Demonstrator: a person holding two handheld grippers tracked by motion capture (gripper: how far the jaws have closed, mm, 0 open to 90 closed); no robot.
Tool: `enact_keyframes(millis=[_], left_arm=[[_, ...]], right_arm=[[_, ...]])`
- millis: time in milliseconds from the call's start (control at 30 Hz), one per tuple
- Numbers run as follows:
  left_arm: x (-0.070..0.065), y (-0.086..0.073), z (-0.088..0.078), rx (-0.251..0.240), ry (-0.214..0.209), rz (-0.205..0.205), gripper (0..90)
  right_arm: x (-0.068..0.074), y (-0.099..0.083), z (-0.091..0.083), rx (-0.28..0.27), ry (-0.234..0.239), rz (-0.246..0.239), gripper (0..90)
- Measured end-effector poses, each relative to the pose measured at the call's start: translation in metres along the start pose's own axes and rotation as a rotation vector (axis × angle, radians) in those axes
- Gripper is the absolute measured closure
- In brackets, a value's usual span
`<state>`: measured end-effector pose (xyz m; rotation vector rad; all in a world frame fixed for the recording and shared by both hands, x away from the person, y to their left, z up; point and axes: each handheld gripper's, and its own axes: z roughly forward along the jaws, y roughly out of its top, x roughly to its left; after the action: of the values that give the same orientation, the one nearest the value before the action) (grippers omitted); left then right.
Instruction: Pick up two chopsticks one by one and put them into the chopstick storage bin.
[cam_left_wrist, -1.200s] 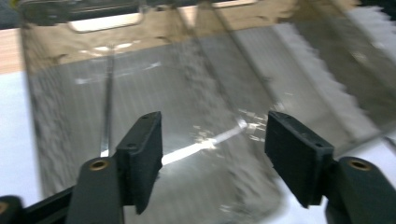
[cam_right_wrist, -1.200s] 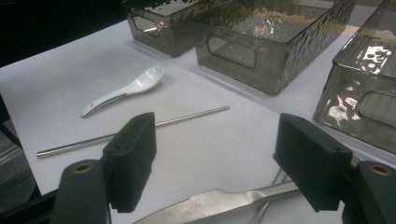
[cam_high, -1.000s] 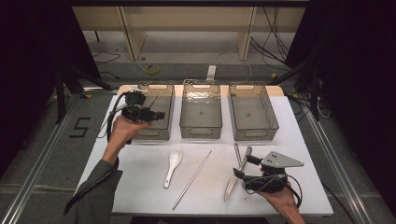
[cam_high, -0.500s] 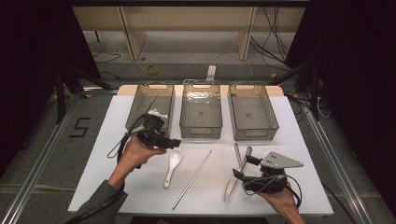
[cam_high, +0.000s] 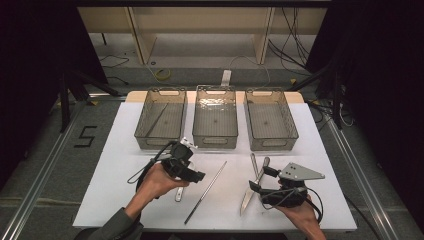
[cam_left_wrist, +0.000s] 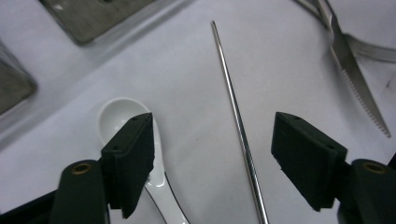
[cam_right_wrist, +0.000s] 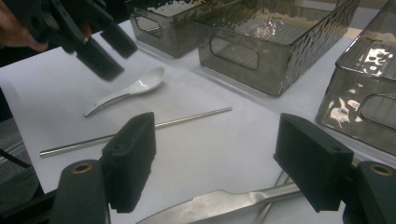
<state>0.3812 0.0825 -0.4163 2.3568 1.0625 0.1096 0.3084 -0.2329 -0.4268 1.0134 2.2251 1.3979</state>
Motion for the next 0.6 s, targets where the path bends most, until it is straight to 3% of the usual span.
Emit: enact_keyframes(millis=[300,600], left_arm=[[-0.015,-0.007,0.026,0.109,-0.019,0.047,41.3],[-0.020,-0.009,0.038,0.134,-0.031,0.064,52.5]], right_arm=[[0.000,0.000,0.000,0.004,0.002,-0.002,29.8],[0.001,0.000,0.000,0.006,0.001,-0.006,29.9]])
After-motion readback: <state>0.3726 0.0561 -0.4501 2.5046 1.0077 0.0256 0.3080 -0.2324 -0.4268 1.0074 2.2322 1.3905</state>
